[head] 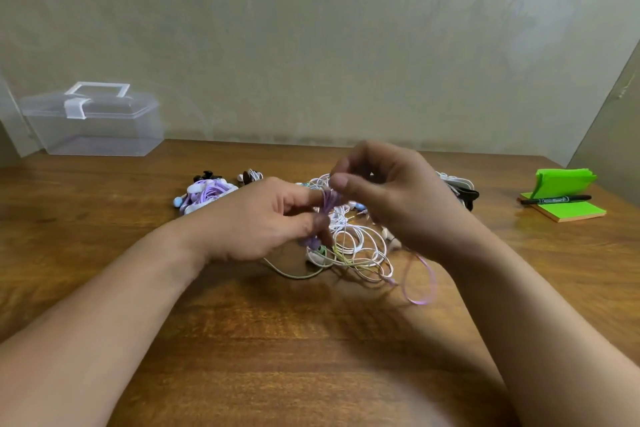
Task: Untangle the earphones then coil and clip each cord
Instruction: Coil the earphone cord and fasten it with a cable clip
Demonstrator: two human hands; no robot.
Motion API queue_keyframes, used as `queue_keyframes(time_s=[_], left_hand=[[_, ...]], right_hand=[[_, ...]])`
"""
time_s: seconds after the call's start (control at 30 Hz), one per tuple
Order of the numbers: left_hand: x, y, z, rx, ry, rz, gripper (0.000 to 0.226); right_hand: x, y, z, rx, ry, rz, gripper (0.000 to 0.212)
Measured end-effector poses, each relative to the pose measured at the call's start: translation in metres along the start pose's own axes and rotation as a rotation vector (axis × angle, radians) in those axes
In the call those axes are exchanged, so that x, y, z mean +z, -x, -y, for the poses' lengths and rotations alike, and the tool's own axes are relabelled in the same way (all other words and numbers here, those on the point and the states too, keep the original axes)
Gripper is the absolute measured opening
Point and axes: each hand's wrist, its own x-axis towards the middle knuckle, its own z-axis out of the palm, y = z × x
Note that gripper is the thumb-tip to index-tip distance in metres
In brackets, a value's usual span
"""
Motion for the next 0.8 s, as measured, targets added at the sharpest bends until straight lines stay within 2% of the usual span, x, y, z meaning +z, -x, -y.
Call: queue_keyframes(time_s=[0.1, 0.17, 0.27, 0.33, 0.4, 0.53, 0.67, 0.8], left_hand=[[-0.002, 0.004, -0.002, 0.039, 0.116, 0.105, 0.021], [-0.001, 0.006, -0.007, 0.077, 0.252, 0.112, 0.024], [0.003, 0.006, -0.014, 0.088, 0.488, 0.077, 0.025], [0.002, 0.005, -0.014, 0.101, 0.547, -0.011, 0.029], [0.000, 0.002, -0.008, 0.096, 0.567, -0.092, 0.038], [-0.005, -0.005, -0.001, 0.074, 0.644, -0.328, 0.042], [-0.003, -0.008, -0.003, 0.064, 0.491, -0.459, 0.044], [-0.004, -0.009, 0.008, 0.060, 0.261, -0.454, 0.052]], right_hand=[[-0.002, -0.002, -0.001, 0.092, -0.323, 0.018, 0.005], [0.004, -0.004, -0.003, 0.158, -0.487, 0.033, 0.008], [0.016, -0.003, -0.008, 0.222, -0.684, 0.082, 0.007], [0.024, -0.002, -0.011, 0.252, -0.719, 0.114, 0.013], [0.030, 0.000, -0.014, 0.255, -0.640, 0.129, 0.019], [0.037, 0.002, -0.010, 0.224, -0.282, 0.134, 0.021], [0.040, 0.005, -0.002, 0.168, -0.046, 0.161, 0.023], [0.036, 0.006, 0.003, 0.126, 0.198, 0.135, 0.026]])
